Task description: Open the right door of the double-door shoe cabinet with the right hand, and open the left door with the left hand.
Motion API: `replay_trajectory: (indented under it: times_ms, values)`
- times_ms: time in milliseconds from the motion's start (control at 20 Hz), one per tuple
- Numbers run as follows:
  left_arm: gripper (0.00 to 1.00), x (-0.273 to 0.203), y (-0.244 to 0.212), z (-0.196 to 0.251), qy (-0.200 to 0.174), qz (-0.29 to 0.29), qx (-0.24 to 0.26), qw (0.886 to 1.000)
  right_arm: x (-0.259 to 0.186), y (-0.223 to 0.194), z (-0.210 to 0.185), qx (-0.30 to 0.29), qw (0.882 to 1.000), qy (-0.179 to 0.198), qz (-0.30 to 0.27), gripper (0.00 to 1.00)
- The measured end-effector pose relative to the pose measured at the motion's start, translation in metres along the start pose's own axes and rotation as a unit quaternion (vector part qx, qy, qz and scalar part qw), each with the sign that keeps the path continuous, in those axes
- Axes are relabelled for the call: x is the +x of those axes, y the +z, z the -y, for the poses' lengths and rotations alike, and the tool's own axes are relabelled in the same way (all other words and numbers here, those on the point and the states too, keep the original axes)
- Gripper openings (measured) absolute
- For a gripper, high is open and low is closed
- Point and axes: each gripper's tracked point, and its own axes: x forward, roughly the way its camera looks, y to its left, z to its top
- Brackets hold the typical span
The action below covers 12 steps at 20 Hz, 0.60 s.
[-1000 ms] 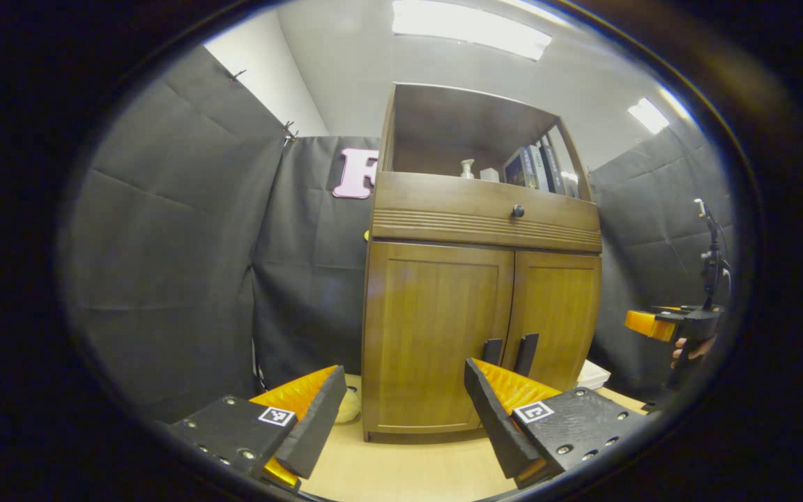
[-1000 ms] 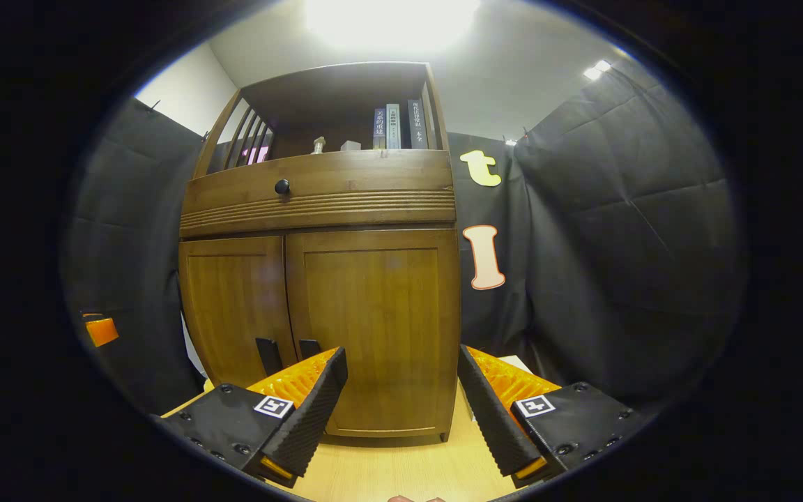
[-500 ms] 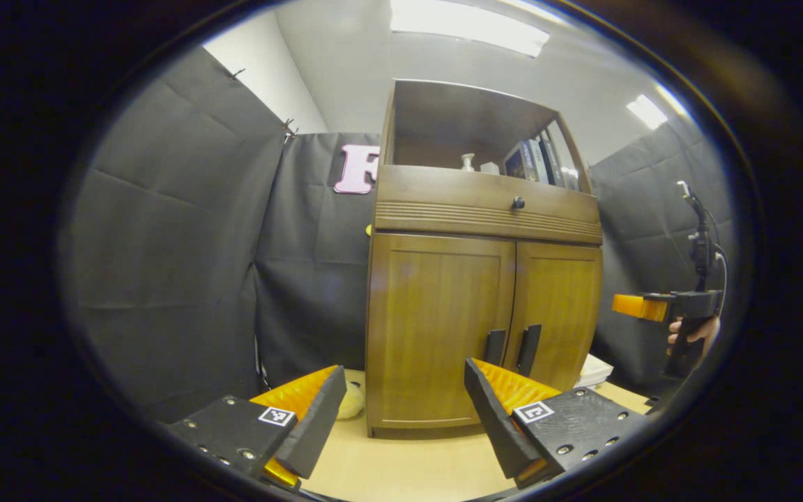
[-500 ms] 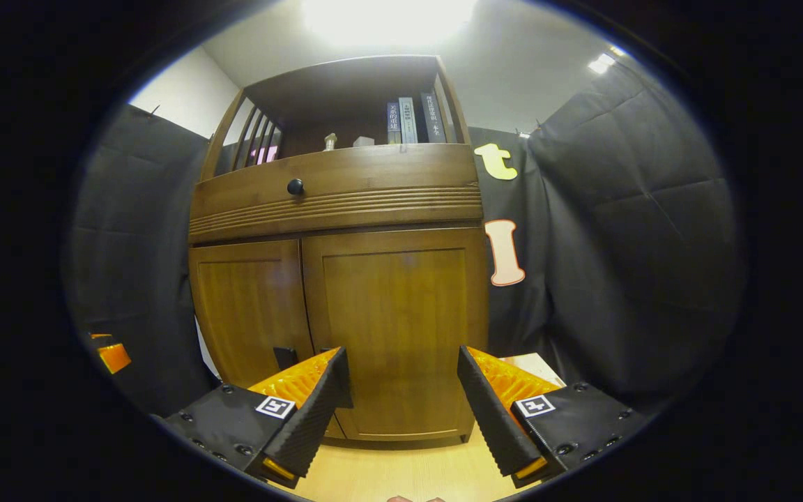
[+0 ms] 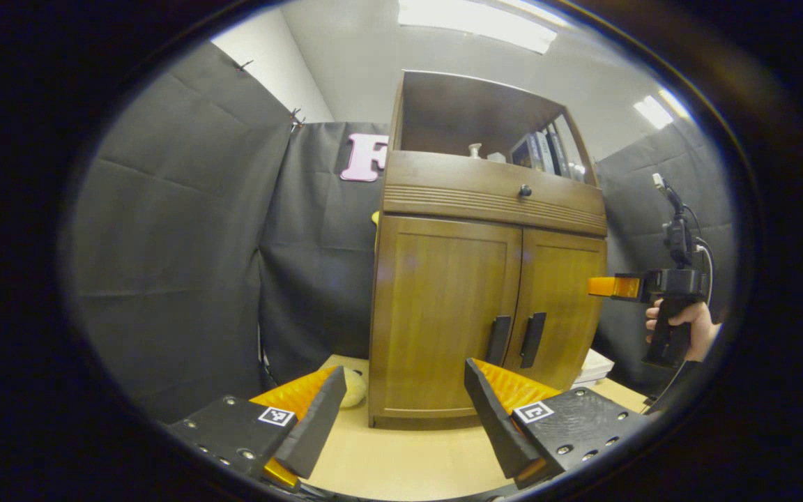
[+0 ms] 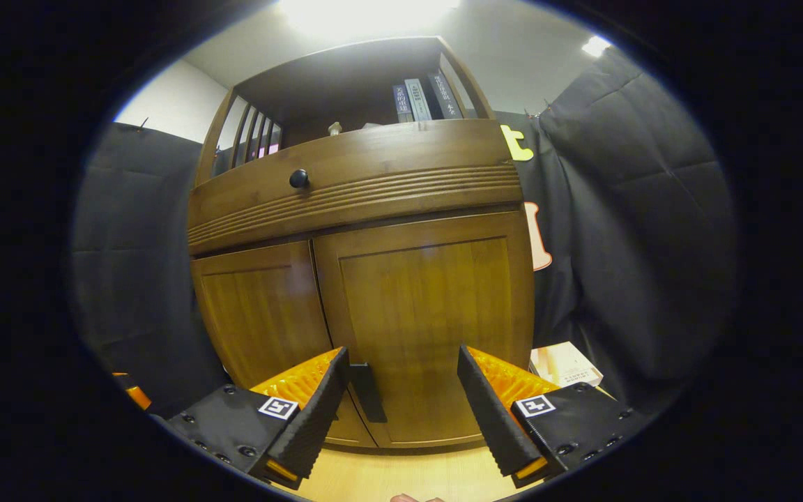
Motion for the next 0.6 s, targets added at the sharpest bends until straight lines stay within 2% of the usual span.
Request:
replay_trajectory:
  times_ms: [350,600]
  values:
    - [0.98,-0.003,-0.020,-0.015,0.022,-0.019,-0.021,0.999,0.029,-0.032,-0.036,0.005,0.999,0.035,-0.034,0.98]
    - [1.00,-0.008,-0.043,-0.023,0.041,-0.043,-0.030,0.998,0.053,-0.047,-0.039,-0.020,0.998,0.029,-0.043,0.98]
